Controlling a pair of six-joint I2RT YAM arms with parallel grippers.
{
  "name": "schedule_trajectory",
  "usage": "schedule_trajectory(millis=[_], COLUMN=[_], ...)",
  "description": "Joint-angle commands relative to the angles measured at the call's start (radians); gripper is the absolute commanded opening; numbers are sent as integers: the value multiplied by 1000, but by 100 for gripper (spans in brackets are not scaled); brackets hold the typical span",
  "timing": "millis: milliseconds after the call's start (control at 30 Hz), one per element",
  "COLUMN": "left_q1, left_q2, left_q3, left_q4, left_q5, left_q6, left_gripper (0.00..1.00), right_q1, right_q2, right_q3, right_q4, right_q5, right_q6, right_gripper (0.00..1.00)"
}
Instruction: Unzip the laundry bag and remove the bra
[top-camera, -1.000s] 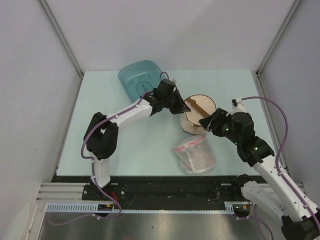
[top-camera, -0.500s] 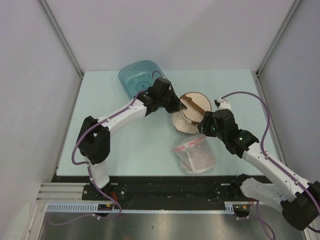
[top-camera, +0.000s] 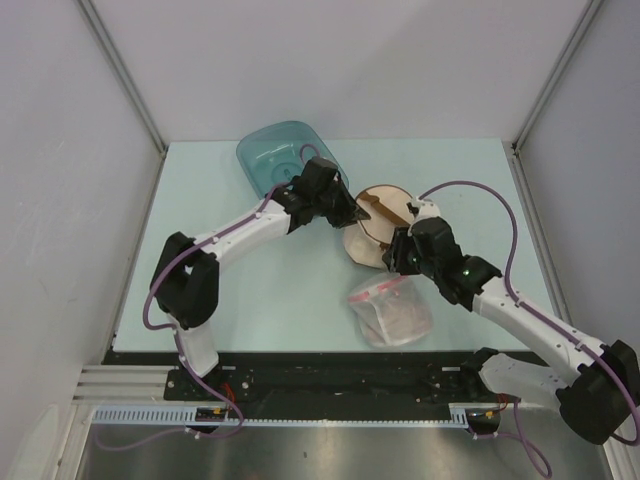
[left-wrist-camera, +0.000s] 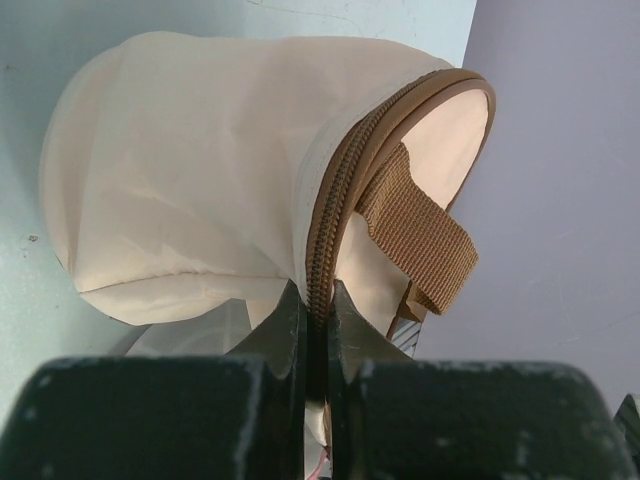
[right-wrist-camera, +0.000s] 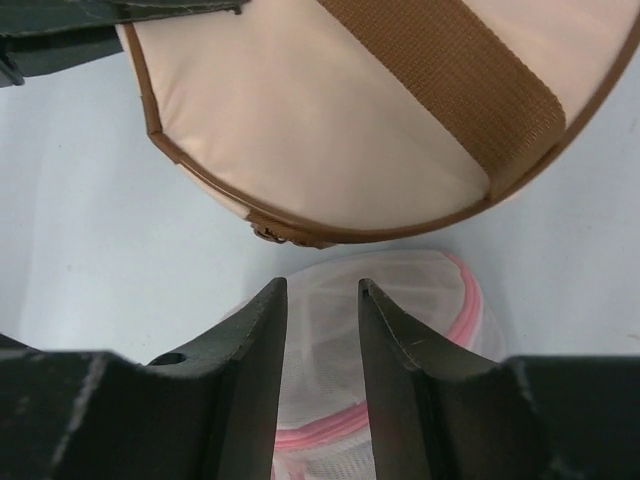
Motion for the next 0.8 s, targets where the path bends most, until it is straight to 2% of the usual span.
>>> schedule_trajectory(millis=[0, 333, 533, 767], left_q1=[4, 5, 5, 5], left_q2=[-63, -63, -64, -61], left_q3=[-12, -21, -30, -36], left_q4=[13, 30, 36, 47], left_q5=[-17, 4, 7, 15], left_q6=[-15, -22, -24, -33], left_gripper=[0, 0, 1, 0], right_q1=[16, 20, 20, 20], right_q2=[0, -58, -105, -63], right_q3=[-11, -175, -230, -230], right_q4=[110, 386, 471, 530], right_q5=[8, 71, 75, 45], right_q6=[-21, -17, -24, -13], right_gripper=[39, 40, 36, 32])
